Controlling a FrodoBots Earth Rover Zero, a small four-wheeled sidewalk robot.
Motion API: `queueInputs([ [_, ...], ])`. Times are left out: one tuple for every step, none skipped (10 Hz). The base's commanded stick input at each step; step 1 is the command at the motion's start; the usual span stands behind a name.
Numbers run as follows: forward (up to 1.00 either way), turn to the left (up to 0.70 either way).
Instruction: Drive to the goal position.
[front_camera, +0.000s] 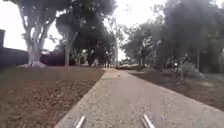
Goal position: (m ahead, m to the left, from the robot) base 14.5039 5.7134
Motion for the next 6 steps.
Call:
queueInputs([
  [1.0,0.24],
  [1.0,0.21],
  [1.0,0.03],
  [1.0,0.2],
  [1.0,0.07],
  [1.0,0.06],
])
